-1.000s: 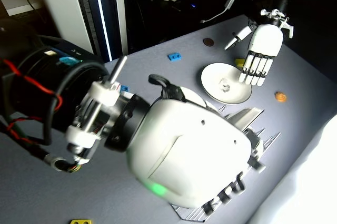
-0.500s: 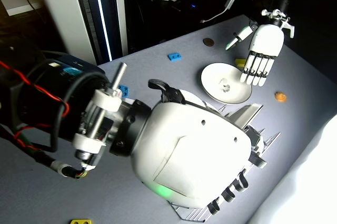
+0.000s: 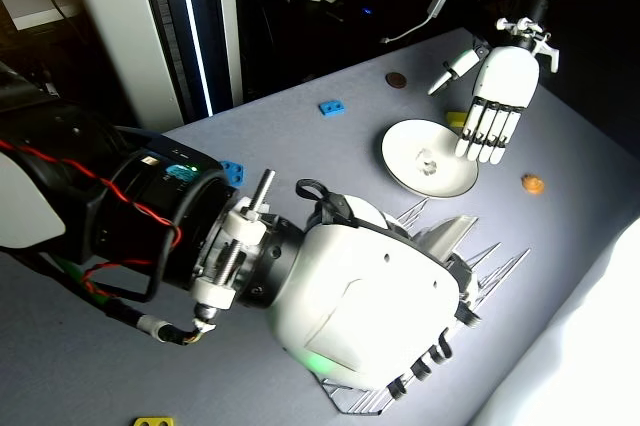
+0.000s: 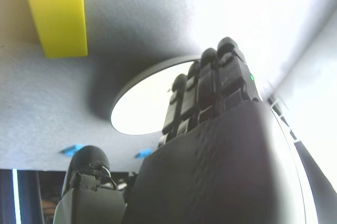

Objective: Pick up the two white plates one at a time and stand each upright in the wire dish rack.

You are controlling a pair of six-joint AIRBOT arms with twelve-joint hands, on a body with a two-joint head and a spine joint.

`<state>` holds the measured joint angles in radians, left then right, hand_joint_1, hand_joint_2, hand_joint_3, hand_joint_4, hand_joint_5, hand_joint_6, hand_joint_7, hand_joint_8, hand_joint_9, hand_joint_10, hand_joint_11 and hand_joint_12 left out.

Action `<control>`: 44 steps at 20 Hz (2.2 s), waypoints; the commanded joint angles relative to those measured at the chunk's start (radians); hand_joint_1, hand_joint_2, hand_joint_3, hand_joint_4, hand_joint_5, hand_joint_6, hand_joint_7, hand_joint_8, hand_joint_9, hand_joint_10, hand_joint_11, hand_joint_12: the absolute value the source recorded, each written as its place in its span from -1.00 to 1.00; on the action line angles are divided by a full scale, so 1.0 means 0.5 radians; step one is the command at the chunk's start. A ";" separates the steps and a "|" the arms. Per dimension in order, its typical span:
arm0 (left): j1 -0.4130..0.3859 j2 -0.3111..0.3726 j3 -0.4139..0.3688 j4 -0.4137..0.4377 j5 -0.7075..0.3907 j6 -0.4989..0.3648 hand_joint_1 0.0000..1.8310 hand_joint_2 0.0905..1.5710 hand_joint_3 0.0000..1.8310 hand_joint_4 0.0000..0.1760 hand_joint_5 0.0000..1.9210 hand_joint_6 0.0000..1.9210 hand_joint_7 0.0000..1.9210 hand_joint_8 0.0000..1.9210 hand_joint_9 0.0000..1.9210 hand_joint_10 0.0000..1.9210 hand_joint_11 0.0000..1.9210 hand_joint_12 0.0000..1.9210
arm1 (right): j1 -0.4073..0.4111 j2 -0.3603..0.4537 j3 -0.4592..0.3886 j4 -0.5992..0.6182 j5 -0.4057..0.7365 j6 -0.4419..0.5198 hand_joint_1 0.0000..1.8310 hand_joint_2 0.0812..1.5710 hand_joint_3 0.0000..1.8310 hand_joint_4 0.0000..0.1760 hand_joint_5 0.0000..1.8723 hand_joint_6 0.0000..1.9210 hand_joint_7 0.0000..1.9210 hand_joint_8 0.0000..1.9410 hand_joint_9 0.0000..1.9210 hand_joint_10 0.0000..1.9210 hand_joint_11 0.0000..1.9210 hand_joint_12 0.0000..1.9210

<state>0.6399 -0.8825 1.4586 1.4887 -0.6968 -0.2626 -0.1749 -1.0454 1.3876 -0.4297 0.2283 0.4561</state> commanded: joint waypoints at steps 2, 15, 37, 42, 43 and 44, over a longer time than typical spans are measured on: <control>-0.003 0.006 0.008 -0.083 -0.031 -0.003 -1.00 0.31 -1.00 -1.00 -1.00 -1.00 -1.00 -1.00 -1.00 -1.00 -1.00 -1.00 | 0.014 -0.007 0.041 0.122 0.226 0.045 0.31 0.46 -1.00 -1.00 -0.14 0.29 -0.03 0.10 -0.12 -0.43 -0.40 0.26; -0.003 0.005 0.008 -0.083 -0.031 -0.003 -1.00 0.31 -1.00 -1.00 -1.00 -1.00 -1.00 -1.00 -1.00 -1.00 -1.00 -1.00 | -0.056 -0.112 0.179 0.197 0.160 0.052 0.50 0.38 -1.00 -1.00 0.02 0.08 0.06 -0.04 -0.08 0.18 -0.26 0.15; 0.085 -0.014 0.031 -0.083 -0.009 -0.004 -1.00 0.32 -1.00 -1.00 -0.98 -0.99 -0.99 -1.00 -1.00 -1.00 -1.00 -1.00 | -0.133 -0.159 0.230 0.197 0.242 0.009 0.30 0.49 -0.99 -1.00 -0.21 0.36 -0.05 0.17 -0.14 -0.36 -0.46 0.34; 0.108 -0.014 0.020 -0.083 0.016 -0.024 -1.00 0.30 -1.00 -1.00 -1.00 -1.00 -1.00 -1.00 -1.00 -1.00 -1.00 -1.00 | -0.160 -0.161 0.230 0.197 0.347 -0.040 0.20 0.39 -1.00 -1.00 -0.29 -0.89 -0.19 -0.94 -0.33 -0.68 -0.77 0.34; 0.117 -0.013 0.017 -0.083 0.024 -0.036 -1.00 0.30 -1.00 -1.00 -1.00 -1.00 -1.00 -1.00 -1.00 -1.00 -1.00 -1.00 | -0.160 -0.161 0.230 0.197 0.373 -0.041 0.18 0.38 -1.00 -1.00 -0.28 -0.93 -0.19 -0.96 -0.33 -0.72 -0.77 0.31; 0.124 -0.012 0.012 -0.083 0.029 -0.041 -1.00 0.30 -1.00 -1.00 -1.00 -1.00 -1.00 -1.00 -1.00 -1.00 -1.00 -1.00 | -0.160 -0.161 0.229 0.197 0.391 -0.041 0.13 0.40 -1.00 -1.00 -0.30 -0.97 -0.21 -0.99 -0.33 -0.78 -0.78 0.29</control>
<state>0.7017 -0.8890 1.4628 1.4662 -0.6930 -0.2806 -0.2619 -1.1324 1.4967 -0.3611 0.3016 0.4278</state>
